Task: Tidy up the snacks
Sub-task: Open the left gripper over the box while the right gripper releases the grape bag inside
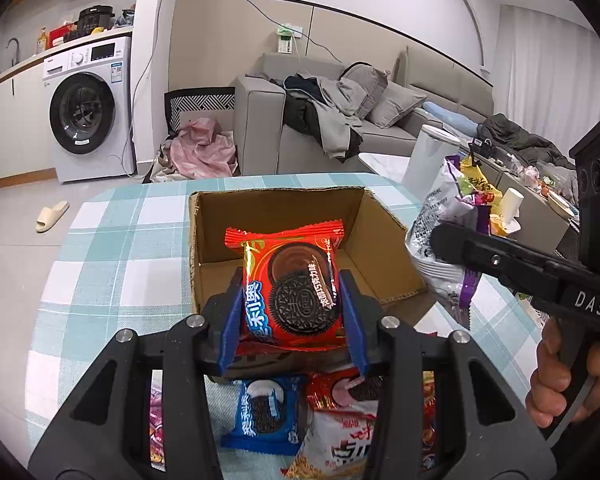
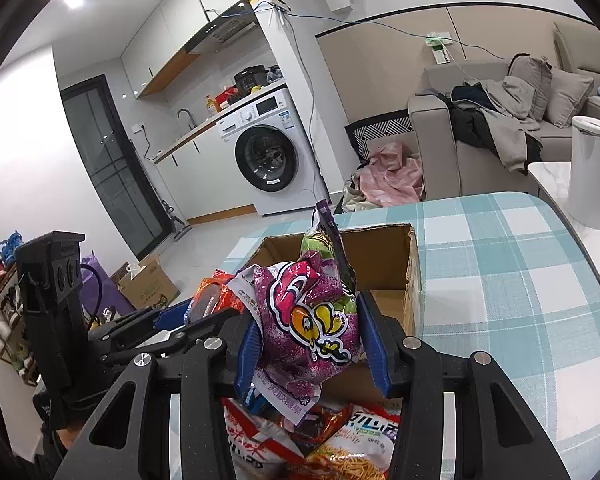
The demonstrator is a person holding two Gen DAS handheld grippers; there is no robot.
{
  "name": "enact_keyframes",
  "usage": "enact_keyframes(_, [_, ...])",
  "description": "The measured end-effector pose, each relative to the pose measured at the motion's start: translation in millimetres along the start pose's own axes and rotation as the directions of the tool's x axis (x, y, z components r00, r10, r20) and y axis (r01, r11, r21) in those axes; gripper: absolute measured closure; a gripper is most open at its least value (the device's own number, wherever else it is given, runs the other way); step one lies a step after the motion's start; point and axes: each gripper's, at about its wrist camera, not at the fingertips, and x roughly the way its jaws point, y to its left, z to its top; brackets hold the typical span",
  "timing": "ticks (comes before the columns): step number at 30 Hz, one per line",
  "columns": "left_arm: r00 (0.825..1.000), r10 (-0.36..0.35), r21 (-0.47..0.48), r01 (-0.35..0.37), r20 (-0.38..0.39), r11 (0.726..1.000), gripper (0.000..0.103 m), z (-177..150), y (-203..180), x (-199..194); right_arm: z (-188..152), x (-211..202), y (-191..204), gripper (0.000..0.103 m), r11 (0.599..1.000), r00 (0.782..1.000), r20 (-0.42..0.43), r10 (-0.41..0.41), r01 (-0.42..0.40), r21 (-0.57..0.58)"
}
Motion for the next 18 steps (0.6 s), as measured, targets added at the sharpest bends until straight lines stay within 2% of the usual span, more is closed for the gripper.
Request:
enact_keyframes(6, [1.0, 0.008, -0.002, -0.008, -0.012, 1.0, 0.062, 5, -1, 15, 5, 17, -7, 0.056, 0.999, 1.0, -0.012, -0.025, 0.025, 0.031])
enact_keyframes(8, [1.0, 0.014, 0.004, -0.014, -0.013, 1.0, 0.062, 6, -2, 16, 5, 22, -7, 0.05, 0.999, 0.999, -0.021, -0.04, 0.04, 0.034])
enact_keyframes(10, [1.0, 0.019, 0.008, -0.019, -0.01, 1.0, 0.06, 6, 0, 14, 5, 21, -6, 0.038, 0.998, 0.998, -0.007, -0.062, 0.063, 0.03])
enact_keyframes(13, [0.999, 0.032, 0.017, -0.031, -0.013, 0.999, 0.048, 5, 1, 11, 5, 16, -5, 0.032, 0.998, 0.998, 0.005, -0.066, 0.066, 0.014])
enact_keyframes(14, [0.999, 0.037, 0.017, -0.037, -0.007, 0.999, 0.04, 4, 2, 7, 5, 14, -5, 0.031, 0.997, 0.997, 0.006, -0.073, 0.072, 0.006])
enact_keyframes(15, [0.999, 0.04, 0.015, -0.039, -0.005, 0.999, 0.028, 3, 3, 6, 5, 13, -5, 0.027, 0.997, 0.997, 0.006, -0.076, 0.076, -0.002])
enact_keyframes(16, [0.999, 0.043, 0.011, -0.043, -0.001, 0.999, 0.022, 1, 4, 2, 4, 11, -5, 0.018, 0.997, 0.997, 0.003, -0.074, 0.074, -0.011])
enact_keyframes(18, [0.999, 0.051, 0.007, -0.051, 0.008, 0.999, 0.018, -2, 7, -5, 2, 7, -6, 0.008, 0.997, 0.998, -0.006, -0.069, 0.069, -0.022])
